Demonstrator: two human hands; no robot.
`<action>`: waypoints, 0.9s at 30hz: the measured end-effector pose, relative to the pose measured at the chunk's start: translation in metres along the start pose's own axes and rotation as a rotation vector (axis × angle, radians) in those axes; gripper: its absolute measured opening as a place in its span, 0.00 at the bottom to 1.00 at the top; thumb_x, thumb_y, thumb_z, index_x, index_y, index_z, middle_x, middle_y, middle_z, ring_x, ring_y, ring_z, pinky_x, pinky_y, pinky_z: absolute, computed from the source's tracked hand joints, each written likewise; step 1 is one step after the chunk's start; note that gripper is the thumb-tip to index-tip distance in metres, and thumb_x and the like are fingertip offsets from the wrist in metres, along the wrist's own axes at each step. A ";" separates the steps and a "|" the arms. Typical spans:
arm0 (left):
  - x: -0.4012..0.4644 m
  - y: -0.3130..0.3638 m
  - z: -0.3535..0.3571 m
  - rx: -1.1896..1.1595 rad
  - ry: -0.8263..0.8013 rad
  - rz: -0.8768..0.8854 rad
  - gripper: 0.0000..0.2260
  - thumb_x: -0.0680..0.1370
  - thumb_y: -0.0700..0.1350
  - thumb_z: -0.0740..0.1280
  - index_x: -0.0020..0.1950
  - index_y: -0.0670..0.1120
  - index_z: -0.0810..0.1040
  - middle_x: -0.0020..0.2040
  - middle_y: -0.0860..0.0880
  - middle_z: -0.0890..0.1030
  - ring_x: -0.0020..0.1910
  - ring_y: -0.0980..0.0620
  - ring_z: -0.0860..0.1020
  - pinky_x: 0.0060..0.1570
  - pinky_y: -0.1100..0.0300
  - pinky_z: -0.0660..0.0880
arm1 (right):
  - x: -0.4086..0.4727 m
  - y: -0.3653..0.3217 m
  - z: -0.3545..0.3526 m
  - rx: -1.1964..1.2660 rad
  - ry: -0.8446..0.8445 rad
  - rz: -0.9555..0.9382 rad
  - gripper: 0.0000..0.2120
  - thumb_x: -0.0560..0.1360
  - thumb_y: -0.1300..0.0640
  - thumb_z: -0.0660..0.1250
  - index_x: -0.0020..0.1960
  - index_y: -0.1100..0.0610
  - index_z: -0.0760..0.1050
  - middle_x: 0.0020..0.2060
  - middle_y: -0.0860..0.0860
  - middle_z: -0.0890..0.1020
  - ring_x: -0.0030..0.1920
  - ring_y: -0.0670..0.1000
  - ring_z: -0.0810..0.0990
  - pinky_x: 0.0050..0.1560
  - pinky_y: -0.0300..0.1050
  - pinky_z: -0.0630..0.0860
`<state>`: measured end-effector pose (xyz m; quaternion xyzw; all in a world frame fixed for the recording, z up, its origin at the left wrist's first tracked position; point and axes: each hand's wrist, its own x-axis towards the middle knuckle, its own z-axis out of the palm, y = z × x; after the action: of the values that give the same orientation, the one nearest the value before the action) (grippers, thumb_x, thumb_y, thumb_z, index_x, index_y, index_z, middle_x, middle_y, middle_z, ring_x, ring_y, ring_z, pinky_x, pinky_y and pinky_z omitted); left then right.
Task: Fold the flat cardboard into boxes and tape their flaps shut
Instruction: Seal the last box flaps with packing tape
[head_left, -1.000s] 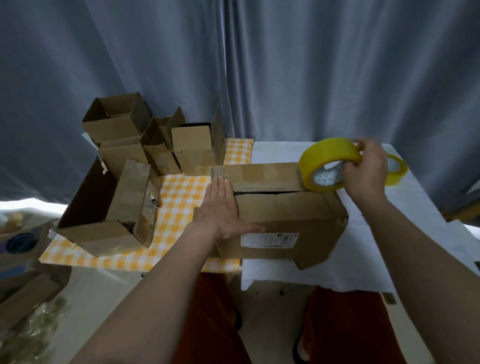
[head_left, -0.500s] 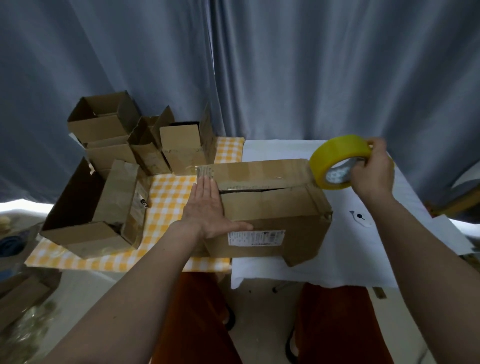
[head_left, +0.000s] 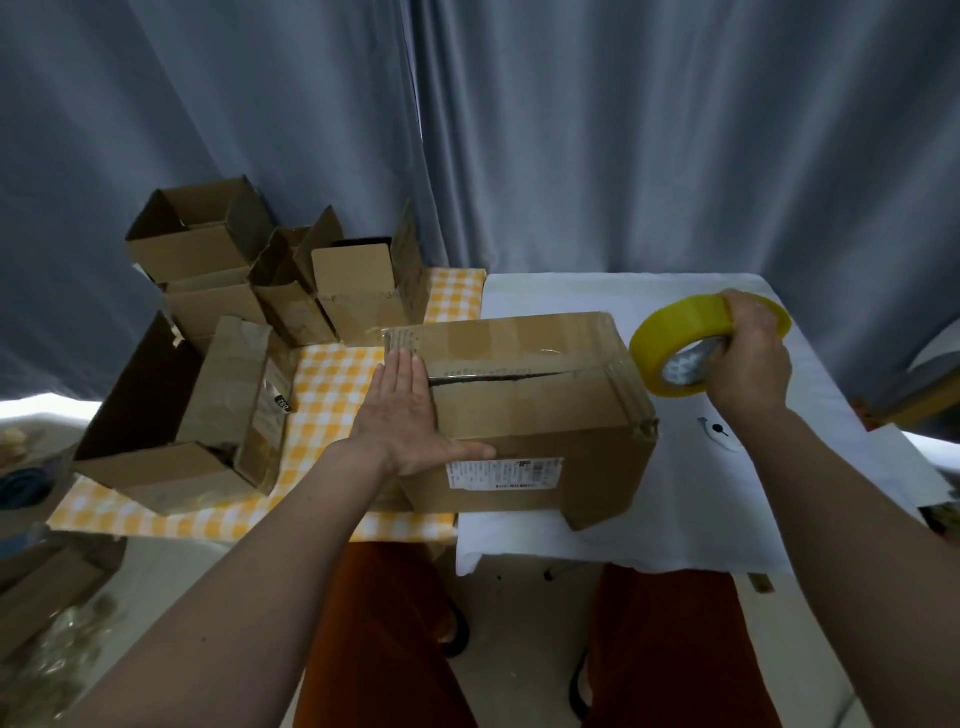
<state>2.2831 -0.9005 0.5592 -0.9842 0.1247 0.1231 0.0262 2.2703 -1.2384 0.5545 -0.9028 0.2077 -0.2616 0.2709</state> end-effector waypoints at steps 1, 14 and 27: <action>0.000 0.000 0.001 -0.002 -0.001 0.000 0.71 0.48 0.85 0.42 0.76 0.38 0.34 0.77 0.39 0.35 0.76 0.43 0.34 0.74 0.52 0.35 | -0.001 0.005 0.002 0.009 -0.014 0.021 0.23 0.76 0.65 0.58 0.70 0.54 0.65 0.64 0.62 0.71 0.61 0.67 0.71 0.60 0.58 0.69; 0.004 0.014 -0.013 0.111 -0.070 0.005 0.63 0.57 0.84 0.49 0.76 0.43 0.33 0.76 0.36 0.34 0.75 0.38 0.33 0.75 0.46 0.37 | -0.019 0.038 0.022 0.179 -0.076 0.140 0.21 0.76 0.66 0.58 0.68 0.62 0.65 0.60 0.65 0.73 0.59 0.65 0.72 0.56 0.53 0.69; 0.022 0.220 0.003 0.133 0.105 0.448 0.48 0.73 0.65 0.62 0.78 0.38 0.43 0.77 0.34 0.44 0.76 0.34 0.42 0.73 0.42 0.40 | -0.075 0.093 -0.025 0.269 -0.137 0.373 0.15 0.71 0.69 0.66 0.53 0.62 0.63 0.42 0.55 0.71 0.48 0.64 0.75 0.36 0.46 0.69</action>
<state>2.2479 -1.1181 0.5463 -0.9331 0.3489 0.0662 0.0564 2.1760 -1.2808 0.4899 -0.8203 0.3154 -0.1704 0.4458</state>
